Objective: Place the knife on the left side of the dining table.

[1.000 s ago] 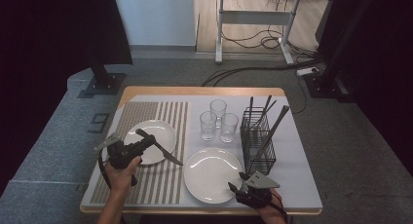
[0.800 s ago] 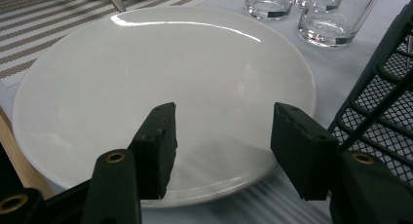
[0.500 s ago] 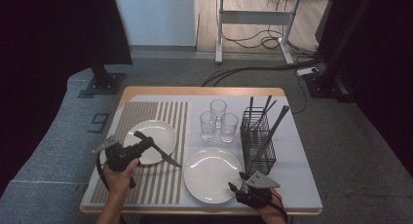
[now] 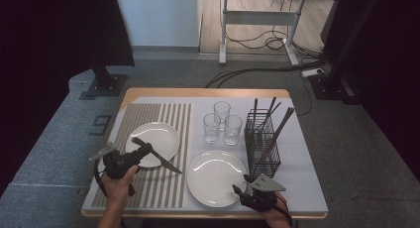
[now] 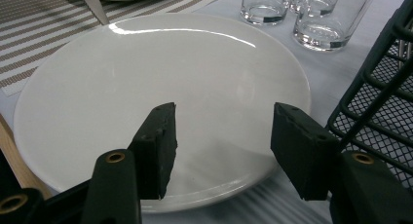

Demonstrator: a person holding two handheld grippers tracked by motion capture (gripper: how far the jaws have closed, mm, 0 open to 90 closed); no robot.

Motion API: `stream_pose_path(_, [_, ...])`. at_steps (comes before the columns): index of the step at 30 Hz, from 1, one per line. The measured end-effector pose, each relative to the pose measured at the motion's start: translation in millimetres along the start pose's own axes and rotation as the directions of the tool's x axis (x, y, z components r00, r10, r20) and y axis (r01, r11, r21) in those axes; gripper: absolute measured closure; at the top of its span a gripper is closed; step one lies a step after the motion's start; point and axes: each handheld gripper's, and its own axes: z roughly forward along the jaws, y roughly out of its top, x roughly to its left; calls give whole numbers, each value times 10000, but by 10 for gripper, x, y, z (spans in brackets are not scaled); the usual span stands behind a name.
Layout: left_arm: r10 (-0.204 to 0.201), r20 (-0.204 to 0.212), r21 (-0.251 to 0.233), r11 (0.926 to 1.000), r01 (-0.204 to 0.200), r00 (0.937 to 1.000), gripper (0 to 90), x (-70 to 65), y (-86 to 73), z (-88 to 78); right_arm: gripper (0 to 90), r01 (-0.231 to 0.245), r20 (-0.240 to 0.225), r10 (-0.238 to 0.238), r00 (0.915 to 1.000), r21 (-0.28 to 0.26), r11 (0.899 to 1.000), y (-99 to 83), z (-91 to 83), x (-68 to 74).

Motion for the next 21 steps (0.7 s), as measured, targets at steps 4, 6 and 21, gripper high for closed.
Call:
stream_pose_path(4, [-163,-36,-101,9998,162,9999,840,7,-34,-37,429,-36,7,36,10000,-47,10000,7,3,-4])
stream_pose_path(6, [-195,-65,-105,9998,194,9998,840,12,-55,-67,429,-32,-20,32,10000,-49,10000,12,9,-3])
stream_pose_path(21, [-719,-190,-428,9966,710,9972,840,39,-180,-303,429,43,-190,-43,9998,-38,10000,19,7,25])
